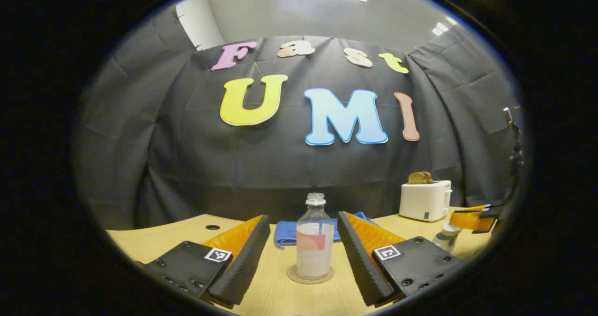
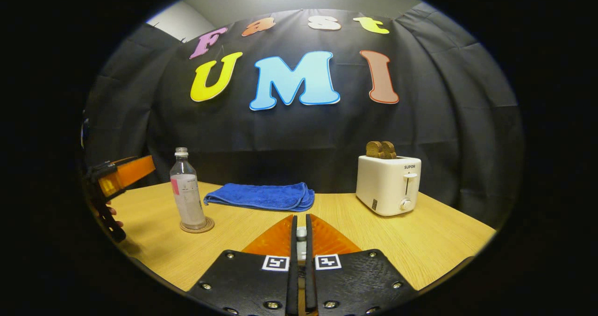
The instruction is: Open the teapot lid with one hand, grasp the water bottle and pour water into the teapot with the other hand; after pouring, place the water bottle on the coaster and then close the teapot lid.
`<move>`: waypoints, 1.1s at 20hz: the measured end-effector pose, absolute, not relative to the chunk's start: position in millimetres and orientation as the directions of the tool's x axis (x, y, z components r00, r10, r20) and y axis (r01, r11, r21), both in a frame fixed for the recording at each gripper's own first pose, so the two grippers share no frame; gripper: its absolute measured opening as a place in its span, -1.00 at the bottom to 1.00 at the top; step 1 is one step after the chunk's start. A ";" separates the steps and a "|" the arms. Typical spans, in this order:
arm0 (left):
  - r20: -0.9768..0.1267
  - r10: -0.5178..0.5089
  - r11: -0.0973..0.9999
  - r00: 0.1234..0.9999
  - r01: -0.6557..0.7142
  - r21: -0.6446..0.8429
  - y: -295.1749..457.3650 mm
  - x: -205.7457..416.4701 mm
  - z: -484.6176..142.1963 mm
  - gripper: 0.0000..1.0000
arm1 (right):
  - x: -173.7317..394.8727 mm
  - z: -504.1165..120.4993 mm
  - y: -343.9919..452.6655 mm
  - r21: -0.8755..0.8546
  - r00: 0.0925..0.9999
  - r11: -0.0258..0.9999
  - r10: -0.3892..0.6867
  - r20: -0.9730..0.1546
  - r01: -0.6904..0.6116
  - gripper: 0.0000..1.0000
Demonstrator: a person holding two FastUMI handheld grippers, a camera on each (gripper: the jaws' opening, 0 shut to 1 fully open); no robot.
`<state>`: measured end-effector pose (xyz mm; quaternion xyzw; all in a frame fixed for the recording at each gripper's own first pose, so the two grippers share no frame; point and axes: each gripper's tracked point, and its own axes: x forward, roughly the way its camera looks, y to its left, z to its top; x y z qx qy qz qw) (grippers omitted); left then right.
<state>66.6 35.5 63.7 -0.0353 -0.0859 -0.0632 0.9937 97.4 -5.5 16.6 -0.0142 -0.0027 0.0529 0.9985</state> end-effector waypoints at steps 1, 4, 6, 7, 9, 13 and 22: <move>0.169 -0.130 0.988 0.977 0.143 -0.066 33.0 59.5 63.6 1.00 | 100.8 13.8 -6.2 -0.032 0.995 0.995 0.098 0.000 -0.098 -0.89; 0.142 -0.153 0.983 0.978 0.165 -0.075 25.9 41.0 55.8 1.00 | 106.4 1.7 -9.1 -0.018 0.996 0.996 0.085 -0.036 -0.086 -0.88; 0.136 -0.164 0.982 0.977 0.175 -0.077 22.9 33.5 52.4 1.00 | 107.7 1.1 -8.2 -0.018 0.996 0.996 0.086 -0.036 -0.086 -0.89; 0.135 -0.162 0.982 0.977 0.174 -0.076 23.1 32.7 50.9 1.00 | 108.2 -1.9 -8.1 -0.023 0.995 0.996 0.085 -0.044 -0.086 -0.88; 0.123 -0.164 0.981 0.979 0.175 -0.085 21.8 30.7 47.6 1.00 | 108.1 -2.5 -9.1 -0.009 0.996 0.996 0.085 -0.039 -0.085 -0.88; 0.095 -0.161 0.979 0.982 0.171 -0.110 21.7 28.3 38.0 1.00 | 105.3 -3.0 -10.2 -0.010 0.996 0.997 0.073 -0.059 -0.074 -0.83; 0.110 -0.157 0.981 0.981 0.168 -0.096 22.1 17.8 46.3 1.00 | 81.8 27.0 -16.3 -0.016 0.999 0.999 0.047 0.022 -0.047 -0.39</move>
